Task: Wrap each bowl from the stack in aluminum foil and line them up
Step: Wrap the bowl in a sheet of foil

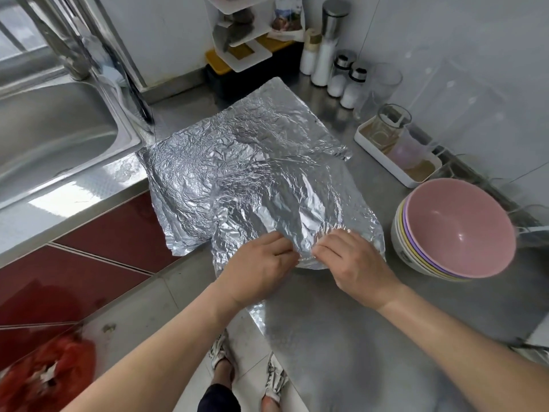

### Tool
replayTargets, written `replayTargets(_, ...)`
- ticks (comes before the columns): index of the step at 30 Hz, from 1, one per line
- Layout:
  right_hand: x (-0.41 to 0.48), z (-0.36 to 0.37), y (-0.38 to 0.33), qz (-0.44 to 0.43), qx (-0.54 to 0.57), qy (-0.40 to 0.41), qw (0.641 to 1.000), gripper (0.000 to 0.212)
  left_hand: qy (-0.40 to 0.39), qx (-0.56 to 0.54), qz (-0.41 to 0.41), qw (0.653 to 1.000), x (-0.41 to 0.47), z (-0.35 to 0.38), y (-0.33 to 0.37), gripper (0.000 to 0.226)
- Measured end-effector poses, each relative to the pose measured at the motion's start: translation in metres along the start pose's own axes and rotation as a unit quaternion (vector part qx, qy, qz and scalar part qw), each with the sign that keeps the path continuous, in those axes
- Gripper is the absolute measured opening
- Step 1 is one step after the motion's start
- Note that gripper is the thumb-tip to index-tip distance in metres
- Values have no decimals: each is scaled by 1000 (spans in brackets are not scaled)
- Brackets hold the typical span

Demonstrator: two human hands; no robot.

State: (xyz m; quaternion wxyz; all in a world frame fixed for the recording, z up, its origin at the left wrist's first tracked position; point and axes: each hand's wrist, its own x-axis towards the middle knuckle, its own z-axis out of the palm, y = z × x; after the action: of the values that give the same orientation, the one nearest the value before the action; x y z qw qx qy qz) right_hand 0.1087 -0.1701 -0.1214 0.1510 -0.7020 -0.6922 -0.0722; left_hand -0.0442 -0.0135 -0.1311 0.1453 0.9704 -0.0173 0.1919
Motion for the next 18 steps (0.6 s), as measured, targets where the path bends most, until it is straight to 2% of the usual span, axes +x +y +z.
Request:
replayTargets(6, -8, -3, 12, 25, -1, 7, 1000, 19, 25, -65, -101, 992, -2, -6, 5, 20)
replayTargets(14, -4, -6, 11, 87, 25, -7, 996, 20, 20, -11, -71, 997, -5, -5, -2, 23)
replayTargets(18, -1, -3, -11, 56, 48, -5, 997, 19, 33, -9, -57, 998, 1, 1, -2, 26)
